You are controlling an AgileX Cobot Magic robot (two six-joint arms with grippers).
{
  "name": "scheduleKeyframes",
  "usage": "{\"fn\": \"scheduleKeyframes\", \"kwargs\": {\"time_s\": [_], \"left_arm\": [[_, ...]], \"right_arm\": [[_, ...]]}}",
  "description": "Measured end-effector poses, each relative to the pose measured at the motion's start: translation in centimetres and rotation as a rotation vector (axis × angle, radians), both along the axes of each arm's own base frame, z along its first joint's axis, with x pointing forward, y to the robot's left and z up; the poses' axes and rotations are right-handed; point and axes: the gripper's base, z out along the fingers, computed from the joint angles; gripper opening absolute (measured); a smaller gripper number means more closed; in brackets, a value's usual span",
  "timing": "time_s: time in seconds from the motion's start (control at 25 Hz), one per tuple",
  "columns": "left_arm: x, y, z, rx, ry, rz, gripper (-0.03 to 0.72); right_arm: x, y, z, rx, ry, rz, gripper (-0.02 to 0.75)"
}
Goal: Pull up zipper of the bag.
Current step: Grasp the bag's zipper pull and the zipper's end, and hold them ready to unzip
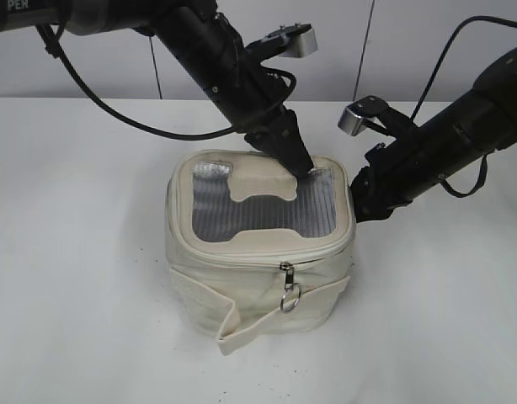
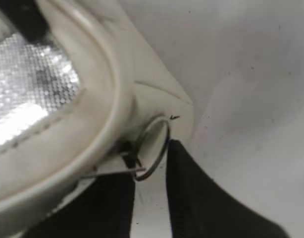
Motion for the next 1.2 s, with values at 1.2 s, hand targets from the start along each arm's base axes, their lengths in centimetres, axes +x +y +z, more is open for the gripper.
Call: {"fn": "scheduleKeyframes", "kwargs": {"time_s": [1.2], "left_arm": [[0.0,-0.1,0.0,0.000,0.009,0.008,0.044]], "right_arm": [[-4.9,-1.0,5.4,-0.123,0.271,-0.080,0.005]]}}
